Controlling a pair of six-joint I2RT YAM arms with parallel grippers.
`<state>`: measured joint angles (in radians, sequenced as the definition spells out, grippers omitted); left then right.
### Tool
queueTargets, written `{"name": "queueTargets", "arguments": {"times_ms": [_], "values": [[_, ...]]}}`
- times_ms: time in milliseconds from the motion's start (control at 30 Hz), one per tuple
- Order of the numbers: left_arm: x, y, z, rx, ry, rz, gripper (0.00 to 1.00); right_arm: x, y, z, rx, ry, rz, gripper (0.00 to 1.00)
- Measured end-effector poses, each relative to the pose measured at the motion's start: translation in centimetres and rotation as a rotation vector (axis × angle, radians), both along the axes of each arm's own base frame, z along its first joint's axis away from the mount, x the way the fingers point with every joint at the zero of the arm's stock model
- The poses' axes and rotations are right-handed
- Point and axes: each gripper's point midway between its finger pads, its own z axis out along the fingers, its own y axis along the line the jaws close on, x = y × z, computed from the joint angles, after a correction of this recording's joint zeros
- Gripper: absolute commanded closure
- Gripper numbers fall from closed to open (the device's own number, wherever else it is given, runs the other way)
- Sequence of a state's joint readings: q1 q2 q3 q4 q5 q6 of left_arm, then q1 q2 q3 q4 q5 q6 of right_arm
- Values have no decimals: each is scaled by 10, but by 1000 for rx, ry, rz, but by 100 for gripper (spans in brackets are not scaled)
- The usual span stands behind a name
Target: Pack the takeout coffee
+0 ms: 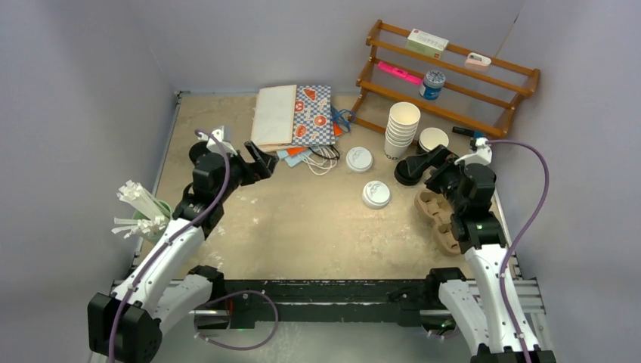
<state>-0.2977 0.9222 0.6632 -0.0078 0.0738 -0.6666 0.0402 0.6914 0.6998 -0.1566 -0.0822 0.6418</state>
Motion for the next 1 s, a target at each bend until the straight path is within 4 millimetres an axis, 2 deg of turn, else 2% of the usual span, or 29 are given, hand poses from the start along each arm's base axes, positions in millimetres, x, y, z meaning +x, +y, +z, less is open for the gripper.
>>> {"name": "queueTargets", "arguments": {"times_ms": [133,233,400,467,533,700,833,1000], "values": [[5,3,-9,22,18,19,1,-2,0,-6,9,27,-3,2],[17,-1,-18,29,23,14,2,-2,2,-8,21,38,3,2],[44,-14,-52,87,82,-3,10,-2,3,-18,22,84,7,2],[60,-21,-62,148,107,-1,12,-1,3,-21,19,103,6,2],[77,-28,-64,211,109,4,14,-1,3,-21,18,114,5,2],[117,-50,-53,366,43,-17,17,4,3,-21,16,124,8,3],[148,-58,-55,481,18,-17,16,7,4,-25,16,136,9,4],[188,-57,-78,622,56,16,21,12,4,-33,3,160,17,7]]}}
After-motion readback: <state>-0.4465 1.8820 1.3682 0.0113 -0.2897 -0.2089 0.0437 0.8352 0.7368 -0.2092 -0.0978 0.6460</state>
